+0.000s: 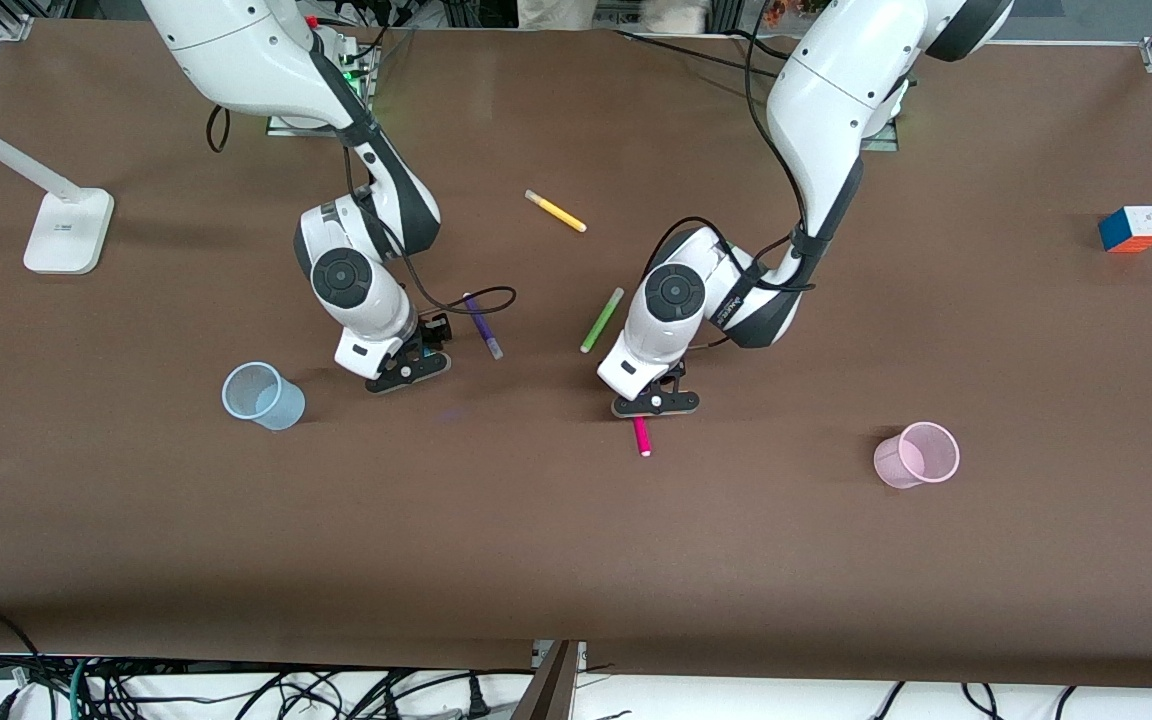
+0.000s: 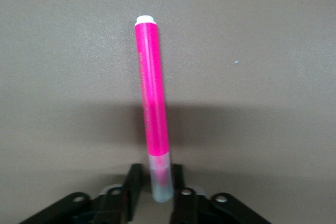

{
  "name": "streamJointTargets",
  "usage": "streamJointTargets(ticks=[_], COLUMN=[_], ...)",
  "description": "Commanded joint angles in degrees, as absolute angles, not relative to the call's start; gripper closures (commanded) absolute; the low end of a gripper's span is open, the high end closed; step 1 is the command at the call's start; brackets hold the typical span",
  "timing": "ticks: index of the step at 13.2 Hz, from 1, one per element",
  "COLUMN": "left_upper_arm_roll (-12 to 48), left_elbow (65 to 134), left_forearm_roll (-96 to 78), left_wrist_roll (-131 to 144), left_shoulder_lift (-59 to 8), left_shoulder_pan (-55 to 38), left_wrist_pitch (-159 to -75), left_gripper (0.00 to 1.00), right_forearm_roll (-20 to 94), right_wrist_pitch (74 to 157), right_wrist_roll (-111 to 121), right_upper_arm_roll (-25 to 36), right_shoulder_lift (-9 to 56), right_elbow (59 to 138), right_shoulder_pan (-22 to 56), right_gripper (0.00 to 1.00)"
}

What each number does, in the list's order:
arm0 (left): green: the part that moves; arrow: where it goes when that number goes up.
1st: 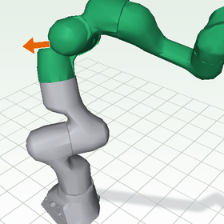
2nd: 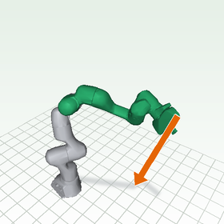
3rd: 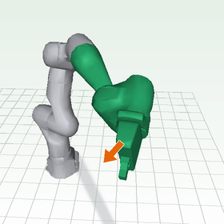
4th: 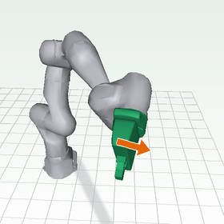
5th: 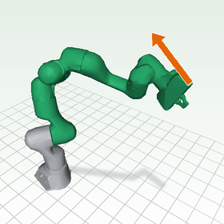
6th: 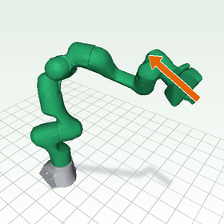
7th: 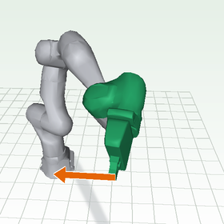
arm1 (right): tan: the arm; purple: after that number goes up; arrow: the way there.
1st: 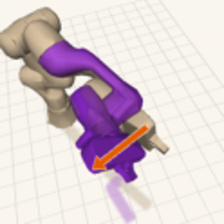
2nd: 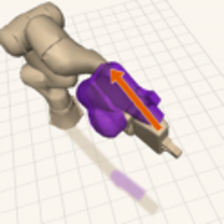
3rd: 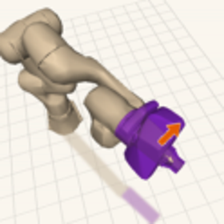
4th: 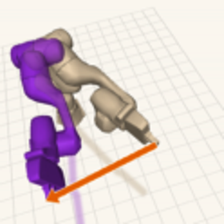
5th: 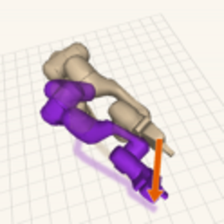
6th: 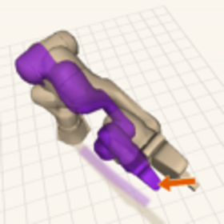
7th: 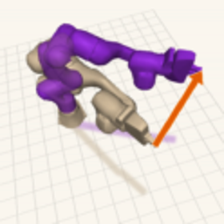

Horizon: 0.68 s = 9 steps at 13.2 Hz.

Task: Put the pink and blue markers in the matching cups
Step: 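Close the left gripper on the pink marker while the right gripper grasps the blue marker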

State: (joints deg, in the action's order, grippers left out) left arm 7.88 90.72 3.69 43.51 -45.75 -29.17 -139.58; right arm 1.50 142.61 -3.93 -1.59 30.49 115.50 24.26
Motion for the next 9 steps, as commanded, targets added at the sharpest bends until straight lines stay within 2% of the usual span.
streamJointTargets(ticks=[1,4,6,7,9], left_upper_arm_roll=[7.29,7.12,6.59,6.59,6.59], left_elbow=[89.12,88.95,86.85,85.01,80.88], left_forearm_roll=[5.18,5.27,5.27,5.27,5.27], left_wrist_roll=[43.33,43.33,39.75,36.68,31.23], left_shoulder_lift=[-46.15,-44.39,-43.16,-43.07,-43.07], left_shoulder_pan=[-29.80,-28.92,-28.65,-27.96,-27.25], left_wrist_pitch=[-139.66,-136.08,-127.31,-122.13,-112.02], left_gripper=[0.99,1.00,1.00,1.00,1.00], right_forearm_roll=[2.20,2.20,2.20,2.11,2.20], right_wrist_pitch=[143.70,144.14,144.32,144.06,143.53], right_wrist_roll=[-3.25,-3.25,-3.25,-2.90,0.07], right_upper_arm_roll=[-1.85,-1.85,-1.76,-1.76,-1.32], right_shoulder_lift=[29.00,29.18,29.18,28.92,28.04], right_elbow=[117.42,117.33,117.16,116.55,114.71], right_shoulder_pan=[24.35,24.78,24.79,24.70,24.44], right_gripper=[0.69,0.72,0.93,0.99,1.00])
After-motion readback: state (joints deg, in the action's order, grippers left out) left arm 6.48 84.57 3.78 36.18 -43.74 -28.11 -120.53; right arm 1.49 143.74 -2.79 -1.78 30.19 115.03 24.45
